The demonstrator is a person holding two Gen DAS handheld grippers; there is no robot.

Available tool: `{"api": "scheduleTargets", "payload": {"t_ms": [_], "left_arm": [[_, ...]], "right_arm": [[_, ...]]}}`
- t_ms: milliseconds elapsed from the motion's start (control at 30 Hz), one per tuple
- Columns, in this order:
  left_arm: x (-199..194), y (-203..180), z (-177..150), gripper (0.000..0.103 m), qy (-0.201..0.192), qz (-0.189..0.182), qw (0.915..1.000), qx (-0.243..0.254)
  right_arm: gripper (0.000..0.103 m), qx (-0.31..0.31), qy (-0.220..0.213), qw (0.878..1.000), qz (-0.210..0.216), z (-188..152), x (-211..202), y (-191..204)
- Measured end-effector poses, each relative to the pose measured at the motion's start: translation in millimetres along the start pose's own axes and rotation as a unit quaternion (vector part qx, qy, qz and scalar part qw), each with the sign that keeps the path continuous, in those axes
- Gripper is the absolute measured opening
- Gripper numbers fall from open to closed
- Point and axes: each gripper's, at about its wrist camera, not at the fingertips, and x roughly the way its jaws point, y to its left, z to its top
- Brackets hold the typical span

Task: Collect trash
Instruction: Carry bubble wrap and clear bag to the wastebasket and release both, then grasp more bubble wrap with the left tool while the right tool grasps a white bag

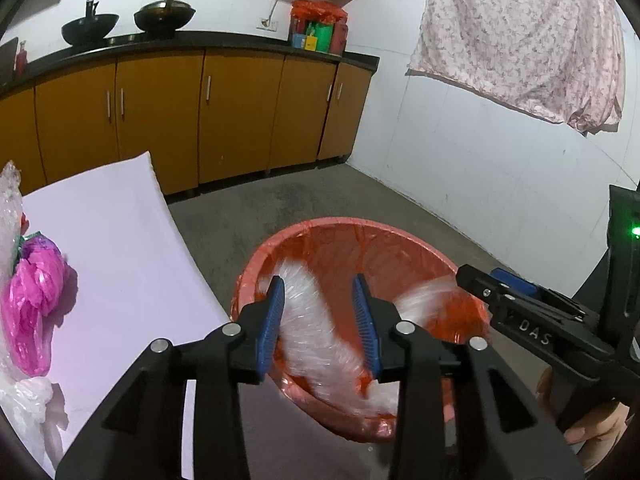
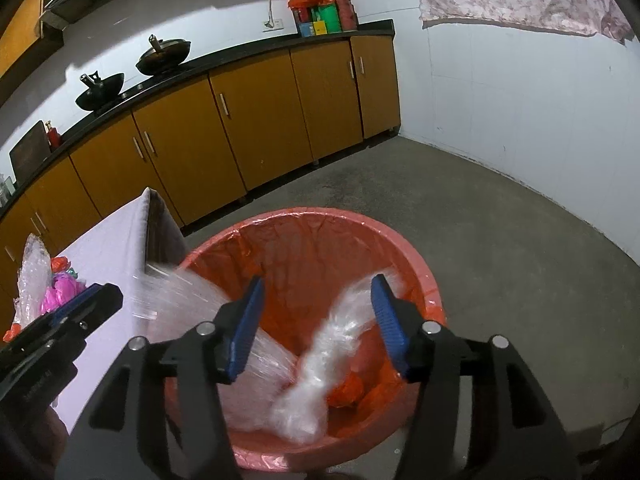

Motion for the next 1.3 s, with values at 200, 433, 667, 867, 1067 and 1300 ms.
{"api": "scheduleTargets", "payload": {"t_ms": [200,433,667,867,1067,1300], "left_arm": [[-14.8,14.5,-1.2,0.048,-0.008,0.017,0.9997,-0.014],[-46.9,35.1,-7.1,0.056,-0.03,0.058,0.9974,-0.028],[-87.5,76.5,-14.1,0.061,-0.063,0.157,0.9844,-0.046],[-101.3,141.9,-6.0,0.069,-0.061,0.245,0.9638,-0.085],[-86.5,192.0,-7.0,0.069,-0.024,0.275,0.9529,-0.126],[-77.0,198.6,-20.5,0.069,-0.006,0.258,0.9589,-0.117]], "right_arm": [[0.057,0.002,-0.003,1.0,-0.006,-3.7,-5.9,-4.4],[0.058,-0.001,-0.001,1.0,0.0,-8.3,-13.8,-0.2],[0.058,-0.016,0.004,1.0,0.022,-17.3,-23.8,18.3],[0.058,-0.034,0.013,0.998,0.049,-23.8,-25.6,47.7],[0.058,-0.047,0.032,0.994,0.09,-33.6,-21.0,86.6],[0.058,-0.076,0.048,0.988,0.122,-46.4,-18.8,133.0]]}}
